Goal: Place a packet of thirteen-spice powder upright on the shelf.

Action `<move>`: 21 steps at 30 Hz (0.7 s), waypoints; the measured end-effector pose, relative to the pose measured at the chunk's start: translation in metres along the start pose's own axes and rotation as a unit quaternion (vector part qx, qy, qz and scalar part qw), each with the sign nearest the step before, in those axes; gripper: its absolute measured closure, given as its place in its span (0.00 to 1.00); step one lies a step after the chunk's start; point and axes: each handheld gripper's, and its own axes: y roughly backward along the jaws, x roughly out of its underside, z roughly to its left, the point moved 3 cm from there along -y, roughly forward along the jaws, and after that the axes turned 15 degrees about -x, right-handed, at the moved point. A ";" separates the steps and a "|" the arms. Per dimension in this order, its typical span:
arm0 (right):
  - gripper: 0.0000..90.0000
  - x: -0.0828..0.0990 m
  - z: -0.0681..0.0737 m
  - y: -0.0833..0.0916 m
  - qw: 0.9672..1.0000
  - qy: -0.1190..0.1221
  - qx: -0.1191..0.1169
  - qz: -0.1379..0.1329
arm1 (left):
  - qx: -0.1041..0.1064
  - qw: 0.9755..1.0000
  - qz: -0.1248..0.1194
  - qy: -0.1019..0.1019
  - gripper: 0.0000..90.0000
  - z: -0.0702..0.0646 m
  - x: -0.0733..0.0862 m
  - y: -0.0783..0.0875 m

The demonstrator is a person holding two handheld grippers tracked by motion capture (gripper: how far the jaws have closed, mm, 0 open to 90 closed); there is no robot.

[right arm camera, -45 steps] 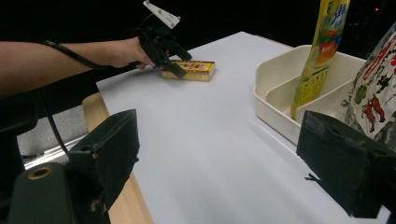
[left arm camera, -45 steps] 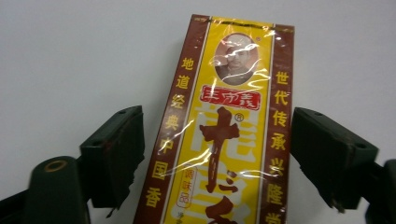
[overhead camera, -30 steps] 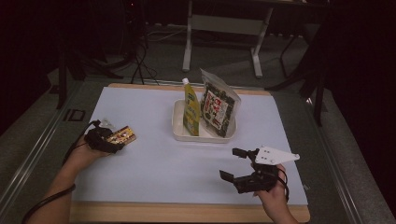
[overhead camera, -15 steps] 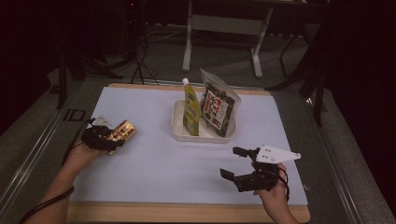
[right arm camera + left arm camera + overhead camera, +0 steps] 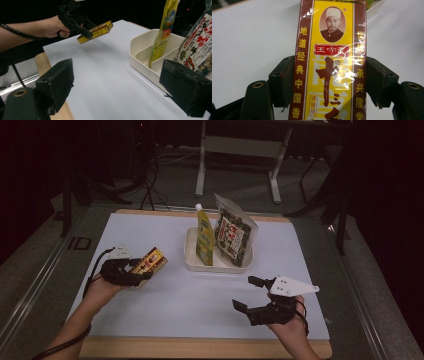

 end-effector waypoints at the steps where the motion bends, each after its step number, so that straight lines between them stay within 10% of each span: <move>1: 0.13 -0.001 0.000 0.000 1.000 -0.002 0.001 0.000 | 0.006 1.000 -0.008 -0.002 0.35 -0.006 -0.003 0.002; 12: 0.13 -0.007 0.003 -0.009 1.000 -0.018 -0.015 0.003 | 0.055 0.996 -0.073 -0.016 0.35 -0.054 -0.021 0.013; 21: 0.20 -0.015 0.009 -0.017 1.000 -0.005 -0.013 0.011 | 0.126 0.984 -0.123 0.005 0.35 -0.089 -0.030 0.019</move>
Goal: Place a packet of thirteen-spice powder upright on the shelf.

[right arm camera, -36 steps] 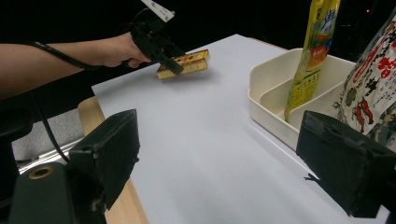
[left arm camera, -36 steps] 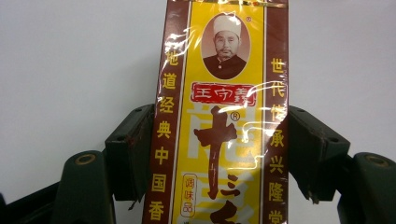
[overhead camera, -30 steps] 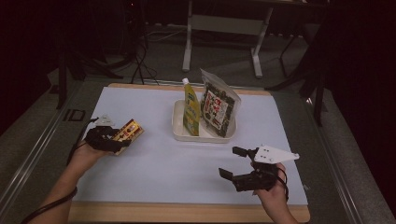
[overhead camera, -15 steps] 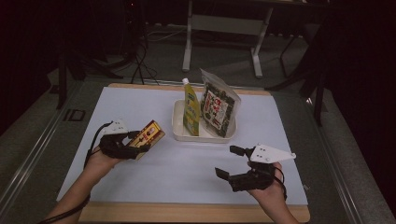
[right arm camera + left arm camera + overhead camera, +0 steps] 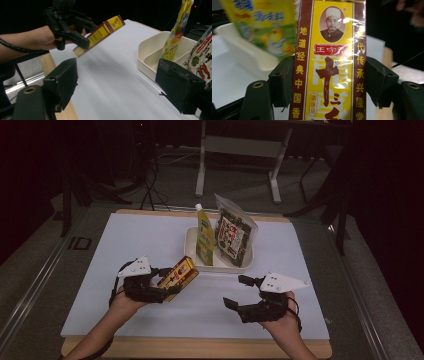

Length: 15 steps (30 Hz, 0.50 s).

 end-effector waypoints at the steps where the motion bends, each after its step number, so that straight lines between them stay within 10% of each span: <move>1: 0.21 -0.001 0.001 -0.001 1.000 0.001 0.002 0.001 | 0.000 1.000 -0.005 -0.001 0.35 -0.003 -0.001 0.000; 15: 0.22 -0.022 0.007 -0.019 0.998 -0.007 0.037 -0.048 | 0.025 0.999 -0.044 -0.001 0.35 -0.029 -0.002 -0.011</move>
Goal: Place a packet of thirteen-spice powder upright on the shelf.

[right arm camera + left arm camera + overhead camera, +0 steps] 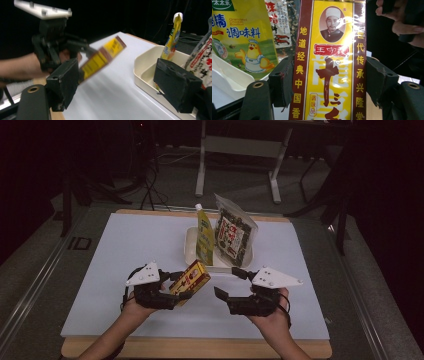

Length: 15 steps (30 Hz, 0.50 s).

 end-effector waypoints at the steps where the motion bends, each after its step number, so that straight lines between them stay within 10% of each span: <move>1: 0.22 0.000 0.000 -0.002 1.000 -0.008 -0.005 -0.004 | -0.003 1.000 -0.002 0.000 0.35 -0.001 0.001 -0.001; 15: 0.43 0.000 0.001 -0.025 0.997 -0.061 0.018 -0.032 | 0.003 0.998 -0.057 0.005 0.35 -0.008 0.004 -0.003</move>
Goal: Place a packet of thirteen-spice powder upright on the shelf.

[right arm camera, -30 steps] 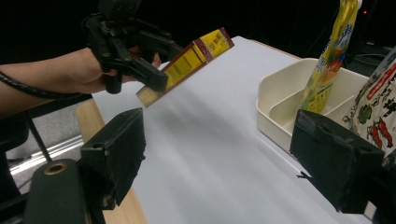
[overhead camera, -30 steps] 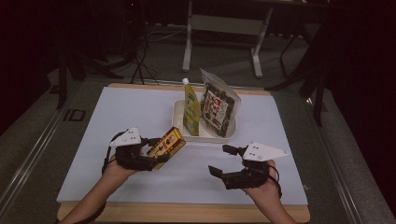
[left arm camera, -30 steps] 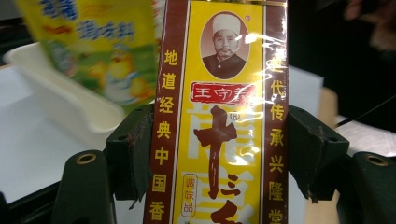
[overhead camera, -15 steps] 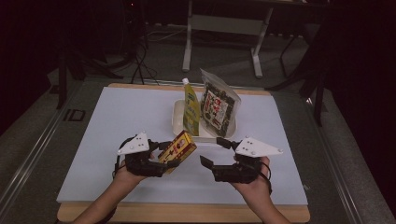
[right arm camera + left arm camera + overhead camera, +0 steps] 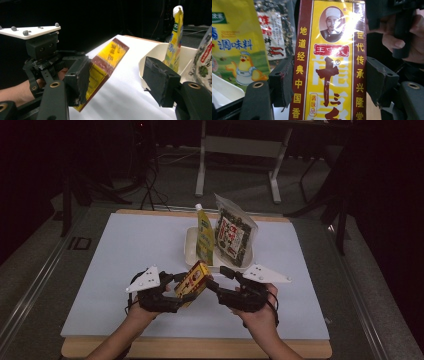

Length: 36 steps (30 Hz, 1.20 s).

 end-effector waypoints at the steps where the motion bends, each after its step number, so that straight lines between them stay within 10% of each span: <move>1: 0.45 0.000 0.001 -0.001 1.000 -0.006 -0.003 -0.002 | -0.007 1.000 -0.003 -0.007 0.35 0.000 0.000 0.000; 10: 0.56 0.009 0.009 -0.024 0.999 -0.043 -0.014 0.010 | -0.041 0.998 -0.031 -0.038 0.35 -0.004 0.004 -0.002; 19: 0.73 0.014 0.004 -0.034 0.996 -0.089 0.008 0.013 | -0.080 0.996 0.001 -0.042 0.35 -0.003 0.014 -0.007; 36: 0.76 -0.001 0.007 -0.046 0.997 -0.046 0.051 0.017 | -0.132 0.990 0.002 -0.044 0.23 0.004 0.004 0.004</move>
